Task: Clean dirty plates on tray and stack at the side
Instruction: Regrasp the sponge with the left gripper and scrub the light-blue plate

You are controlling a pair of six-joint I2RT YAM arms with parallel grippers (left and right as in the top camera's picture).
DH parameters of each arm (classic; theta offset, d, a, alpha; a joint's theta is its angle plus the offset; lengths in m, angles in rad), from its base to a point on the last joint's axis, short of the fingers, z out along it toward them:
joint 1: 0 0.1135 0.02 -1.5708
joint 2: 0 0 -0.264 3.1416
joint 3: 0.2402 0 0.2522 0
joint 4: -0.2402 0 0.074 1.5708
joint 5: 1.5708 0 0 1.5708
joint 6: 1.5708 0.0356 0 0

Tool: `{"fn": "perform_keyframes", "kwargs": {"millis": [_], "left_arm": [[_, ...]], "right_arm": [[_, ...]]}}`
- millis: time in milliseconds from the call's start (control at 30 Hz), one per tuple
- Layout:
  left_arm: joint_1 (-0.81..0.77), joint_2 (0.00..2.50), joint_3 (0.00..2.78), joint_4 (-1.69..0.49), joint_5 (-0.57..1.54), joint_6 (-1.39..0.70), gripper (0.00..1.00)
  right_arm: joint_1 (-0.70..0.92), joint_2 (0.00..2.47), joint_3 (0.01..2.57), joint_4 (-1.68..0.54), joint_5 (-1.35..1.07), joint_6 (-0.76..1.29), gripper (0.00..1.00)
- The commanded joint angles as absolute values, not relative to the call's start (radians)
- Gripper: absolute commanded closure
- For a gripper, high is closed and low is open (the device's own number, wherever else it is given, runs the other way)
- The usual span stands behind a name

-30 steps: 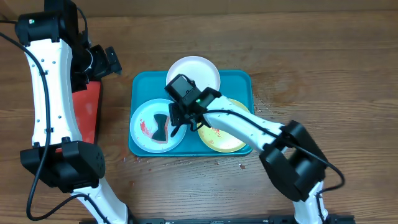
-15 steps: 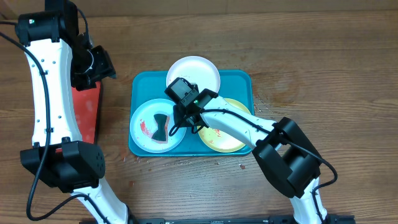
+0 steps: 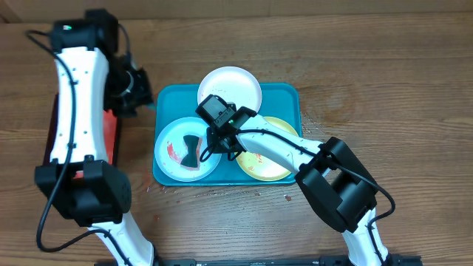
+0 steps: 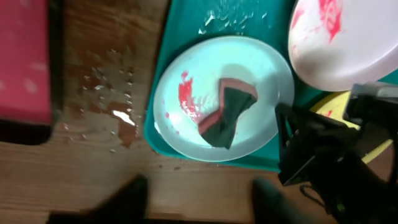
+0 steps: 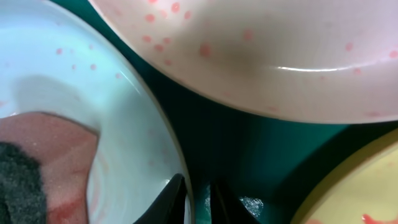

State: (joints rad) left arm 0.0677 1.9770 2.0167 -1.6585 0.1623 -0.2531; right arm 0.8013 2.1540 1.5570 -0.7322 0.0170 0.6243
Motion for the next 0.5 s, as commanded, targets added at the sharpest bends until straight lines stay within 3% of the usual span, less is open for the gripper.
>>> {"fn": "perform_keyframes", "kwargs": {"millis": [0, 67, 100, 233, 333, 400, 467], "left_arm": [[0.006, 1.975, 1.878, -1.611, 0.187, -0.218, 0.33], [-0.023, 1.975, 1.791, -1.563, 0.196, -0.205, 0.14], [-0.036, 1.975, 1.754, -1.54, 0.208, -0.194, 0.1], [-0.073, 1.975, 1.595, -1.426, 0.297, -0.12, 0.09], [-0.075, 1.975, 1.502, -1.344, 0.315, -0.108, 0.24], [-0.072, 1.975, 1.428, -1.266, 0.312, -0.108, 0.46], [-0.073, 1.975, 1.387, -1.216, 0.315, -0.107, 0.48]], "right_arm": [[0.807, 2.172, 1.572, -0.73, 0.02, 0.625, 0.84], [0.805, 2.172, 1.572, -0.73, 0.02, 0.625, 0.84], [0.803, 2.173, 1.572, -0.73, 0.02, 0.625, 0.84], [0.791, 2.172, 1.572, -0.73, 0.003, 0.625, 0.84], [0.778, 2.172, 1.572, -0.73, -0.03, 0.625, 0.84], [0.765, 2.172, 1.572, -0.731, -0.054, 0.625, 0.84], [0.762, 2.172, 1.572, -0.73, -0.059, 0.625, 0.84]]}}
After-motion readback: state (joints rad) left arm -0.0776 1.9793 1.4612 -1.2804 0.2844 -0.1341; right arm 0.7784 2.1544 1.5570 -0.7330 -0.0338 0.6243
